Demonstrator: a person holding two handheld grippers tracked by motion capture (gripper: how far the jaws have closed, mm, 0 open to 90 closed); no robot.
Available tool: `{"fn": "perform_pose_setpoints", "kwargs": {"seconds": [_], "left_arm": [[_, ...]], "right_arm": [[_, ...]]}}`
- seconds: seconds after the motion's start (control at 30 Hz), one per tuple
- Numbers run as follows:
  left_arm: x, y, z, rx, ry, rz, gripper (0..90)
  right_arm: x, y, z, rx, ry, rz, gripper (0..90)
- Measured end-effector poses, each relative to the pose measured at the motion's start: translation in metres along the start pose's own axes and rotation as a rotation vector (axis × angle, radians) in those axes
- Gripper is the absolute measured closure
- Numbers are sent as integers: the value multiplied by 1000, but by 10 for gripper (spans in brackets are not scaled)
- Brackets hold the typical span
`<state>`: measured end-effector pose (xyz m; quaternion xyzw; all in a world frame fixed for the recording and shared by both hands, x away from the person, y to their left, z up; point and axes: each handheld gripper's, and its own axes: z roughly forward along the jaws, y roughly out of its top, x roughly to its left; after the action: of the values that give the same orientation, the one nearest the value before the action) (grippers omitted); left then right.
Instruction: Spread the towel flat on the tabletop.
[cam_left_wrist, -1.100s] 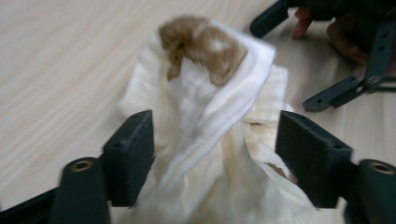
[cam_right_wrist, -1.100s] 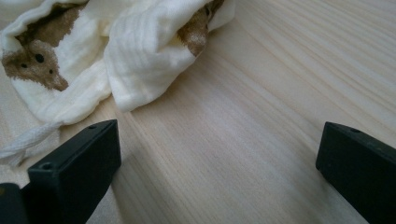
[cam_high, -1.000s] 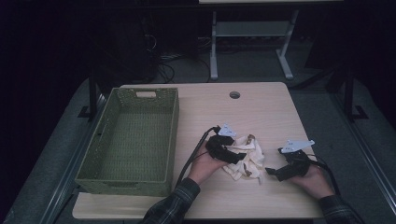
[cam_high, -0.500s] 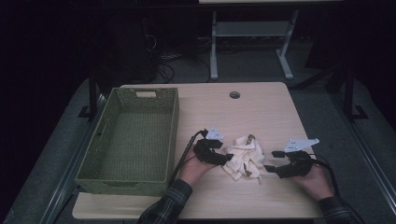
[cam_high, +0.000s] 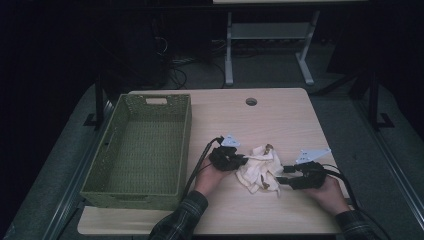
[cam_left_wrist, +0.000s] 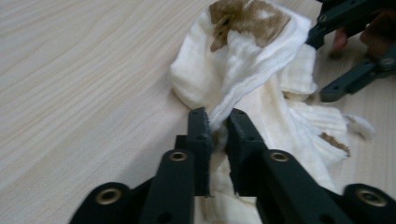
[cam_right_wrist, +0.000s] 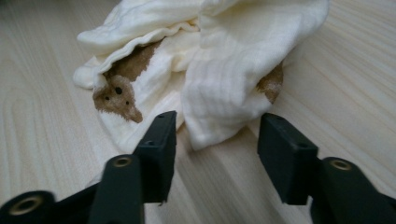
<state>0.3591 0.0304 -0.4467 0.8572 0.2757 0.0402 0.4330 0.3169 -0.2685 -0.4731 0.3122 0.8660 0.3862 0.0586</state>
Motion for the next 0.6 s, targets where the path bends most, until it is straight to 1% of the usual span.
{"fn": "perform_pose_setpoints", "kwargs": {"seconds": [0.03, 0.07, 0.1, 0.13, 0.17, 0.2, 0.27, 0.3, 0.33, 0.43, 0.5, 0.53, 0.57, 0.6], "left_arm": [[-1, 1, -2, -9, 0, -7, 839], [-2, 2, -4, -19, -1, -10, 846], [-2, 3, -5, -18, 2, -3, 849], [-2, 3, -6, -23, 8, -11, 851], [-2, 4, -8, -31, 11, -8, 852], [-1, 5, -10, -37, 18, -13, 853], [0, 6, -13, -44, 38, -21, 853], [1, 6, -15, -54, 47, -26, 853], [2, 6, -16, -53, 67, -36, 853], [6, 5, -18, -48, 90, -55, 853], [7, 4, -18, -50, 90, -70, 853], [7, 3, -17, -49, 88, -70, 853], [7, 3, -17, -49, 88, -66, 853], [7, 3, -17, -50, 88, -64, 853]], "right_arm": [[0, 1, 0, 1, 3, 5, 593], [0, 1, 0, 3, 3, 2, 629], [-2, 1, -1, -1, -1, -8, 702], [-2, 1, -2, -1, 4, -2, 735], [-2, 1, -3, -8, 0, -3, 764], [-1, 2, -4, -5, -6, 1, 791], [-3, 3, -7, -2, -19, -18, 812], [-4, 3, -9, -10, -28, -33, 821], [-4, 4, -12, -15, -30, -27, 824], [-7, 7, -22, -47, -38, -33, 842], [-10, 10, -27, -73, -36, -39, 848], [-12, 12, -30, -84, -34, -39, 852], [-11, 14, -33, -90, -31, -28, 853], [-12, 17, -35, -104, -26, -41, 855]]}}
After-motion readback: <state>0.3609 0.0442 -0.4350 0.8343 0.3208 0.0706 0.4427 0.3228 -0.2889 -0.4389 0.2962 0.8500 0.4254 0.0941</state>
